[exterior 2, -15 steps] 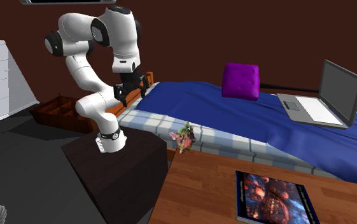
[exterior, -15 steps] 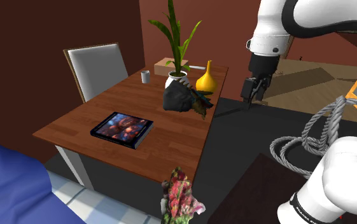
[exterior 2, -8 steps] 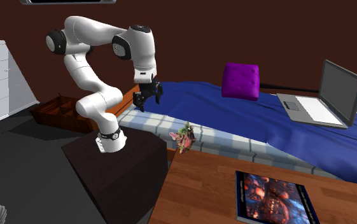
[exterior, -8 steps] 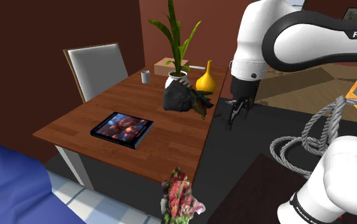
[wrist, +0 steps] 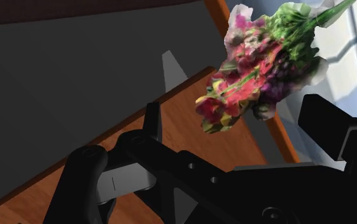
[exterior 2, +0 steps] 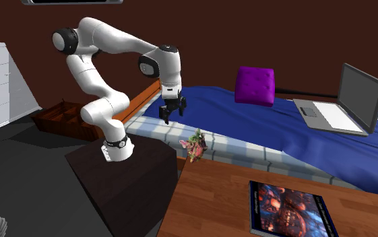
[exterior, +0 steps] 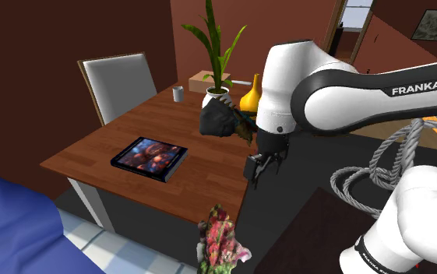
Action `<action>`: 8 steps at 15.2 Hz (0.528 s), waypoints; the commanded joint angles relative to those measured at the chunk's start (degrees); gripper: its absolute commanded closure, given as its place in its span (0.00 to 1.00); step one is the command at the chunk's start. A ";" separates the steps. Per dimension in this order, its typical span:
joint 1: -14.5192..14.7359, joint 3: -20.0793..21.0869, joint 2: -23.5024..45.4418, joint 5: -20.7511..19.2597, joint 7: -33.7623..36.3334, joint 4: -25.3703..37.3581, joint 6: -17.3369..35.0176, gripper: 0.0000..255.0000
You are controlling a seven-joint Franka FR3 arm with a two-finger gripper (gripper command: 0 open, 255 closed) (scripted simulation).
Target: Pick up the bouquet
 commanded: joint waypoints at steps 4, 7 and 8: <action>1.24 5.90 8.01 2.50 5.36 0.42 9.25 0.00; 1.49 9.31 13.57 2.77 8.74 1.59 14.56 0.00; 1.50 10.44 15.56 2.60 9.97 2.14 16.31 0.00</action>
